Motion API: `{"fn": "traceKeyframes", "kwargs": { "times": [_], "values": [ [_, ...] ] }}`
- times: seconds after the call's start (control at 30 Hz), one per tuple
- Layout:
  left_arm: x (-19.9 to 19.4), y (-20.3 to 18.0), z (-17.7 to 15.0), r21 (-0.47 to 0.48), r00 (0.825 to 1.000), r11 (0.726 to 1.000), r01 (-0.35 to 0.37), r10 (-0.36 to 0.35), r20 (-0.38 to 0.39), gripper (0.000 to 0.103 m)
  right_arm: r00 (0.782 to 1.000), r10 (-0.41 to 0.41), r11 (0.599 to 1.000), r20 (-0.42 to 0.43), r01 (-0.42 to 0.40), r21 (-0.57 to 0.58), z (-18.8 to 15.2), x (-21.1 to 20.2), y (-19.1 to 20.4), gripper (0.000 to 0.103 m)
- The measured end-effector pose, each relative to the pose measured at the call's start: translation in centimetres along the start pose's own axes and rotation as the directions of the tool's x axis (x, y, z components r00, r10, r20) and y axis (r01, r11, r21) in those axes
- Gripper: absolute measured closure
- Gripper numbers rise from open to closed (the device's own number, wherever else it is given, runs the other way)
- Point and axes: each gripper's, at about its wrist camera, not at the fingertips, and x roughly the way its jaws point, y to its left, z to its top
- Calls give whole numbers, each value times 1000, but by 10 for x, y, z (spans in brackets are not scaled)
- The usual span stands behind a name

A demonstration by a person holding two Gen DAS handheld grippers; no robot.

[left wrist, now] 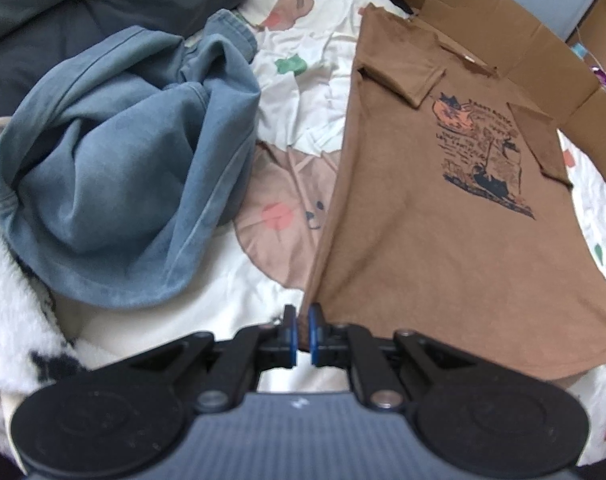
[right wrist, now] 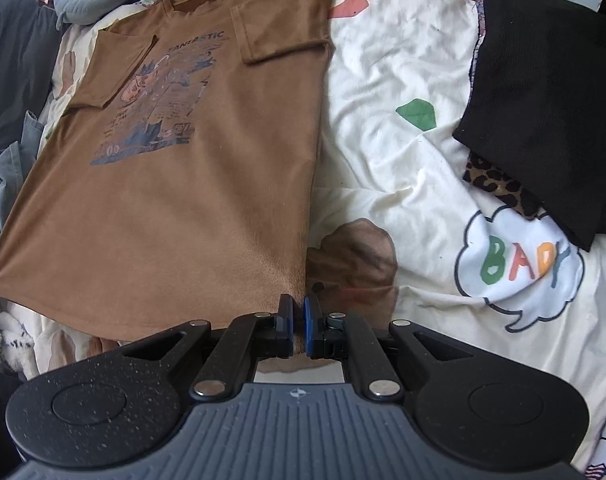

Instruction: Fold clothes

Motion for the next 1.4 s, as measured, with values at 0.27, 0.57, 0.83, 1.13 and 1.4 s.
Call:
{"fn": "traceKeyframes", "kwargs": {
  "times": [0.27, 0.57, 0.83, 1.13, 1.4],
  "values": [
    [-21, -8, -26, -13, 1000, 1000, 23, -23, -19, 97, 1000, -23, 1000, -19, 23, 8, -14, -17, -6, 100],
    [-27, -9, -66, -12, 997, 1000, 14, -15, -72, 97, 997, -46, 998, -68, 48, 28, -44, -20, -27, 100],
    [-27, -5, -100, -22, 992, 1000, -3, 1, -126, 97, 992, -34, 997, -125, 42, 61, -80, -10, -44, 100],
    [-28, -1, -126, -49, 987, 999, -13, 5, -161, 97, 989, -33, 996, -144, 45, 82, -104, -10, -52, 100],
    [-41, -6, -110, -61, 994, 998, -2, -5, -113, 97, 995, -51, 997, -83, 55, 51, -89, -28, -47, 100]
  ]
}}
